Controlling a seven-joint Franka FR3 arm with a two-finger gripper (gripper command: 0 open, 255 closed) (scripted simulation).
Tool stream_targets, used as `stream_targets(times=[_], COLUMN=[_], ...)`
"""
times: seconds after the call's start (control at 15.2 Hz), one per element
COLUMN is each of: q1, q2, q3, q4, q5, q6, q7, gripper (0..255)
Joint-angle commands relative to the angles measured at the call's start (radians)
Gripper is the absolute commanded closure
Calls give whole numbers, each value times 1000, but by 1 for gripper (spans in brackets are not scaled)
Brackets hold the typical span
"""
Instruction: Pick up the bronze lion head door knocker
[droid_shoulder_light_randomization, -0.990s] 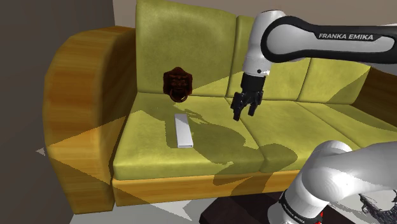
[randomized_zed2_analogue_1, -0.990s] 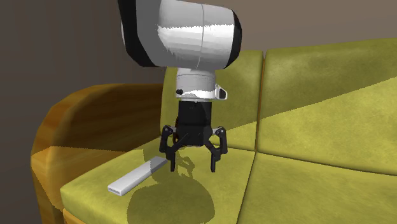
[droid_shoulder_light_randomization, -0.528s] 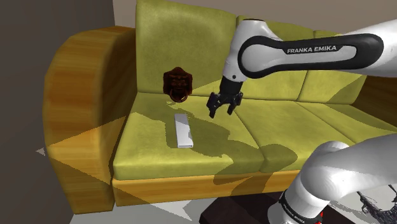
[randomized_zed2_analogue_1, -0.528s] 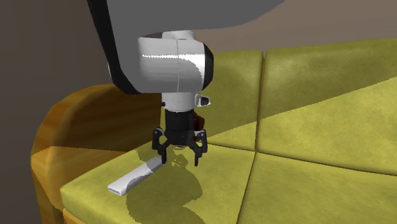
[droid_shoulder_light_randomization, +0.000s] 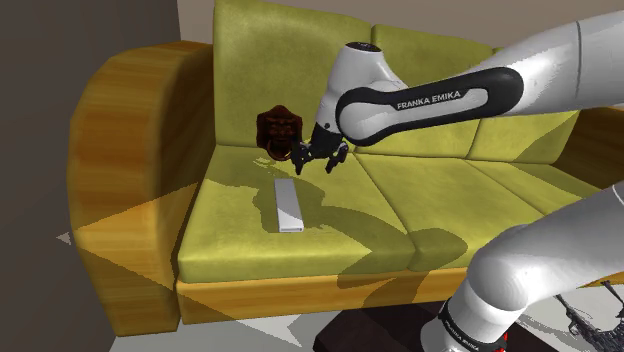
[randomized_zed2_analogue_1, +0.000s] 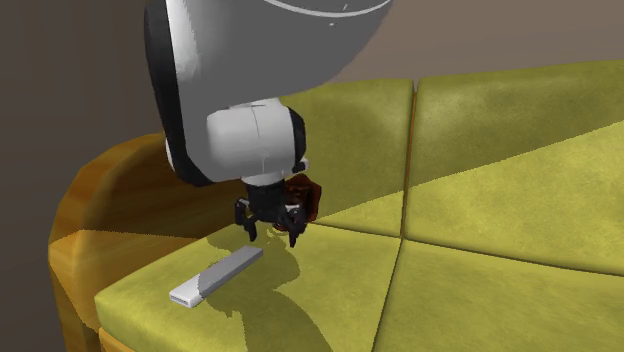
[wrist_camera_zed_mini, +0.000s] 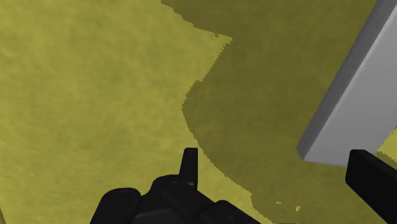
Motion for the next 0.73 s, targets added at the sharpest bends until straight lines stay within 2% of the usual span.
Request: stream_targets(times=[0.0,0.33,0.53,0.66], q1=[-41,-165,-232,-258], q2=[59,213,314,387], q3=[45,165,230,258], q4=[38,152,242,311], q5=[-57,-276,-464,-603], q6=[68,189,217,213], q7=[83,334,519,647], gripper=[0,0,0,0])
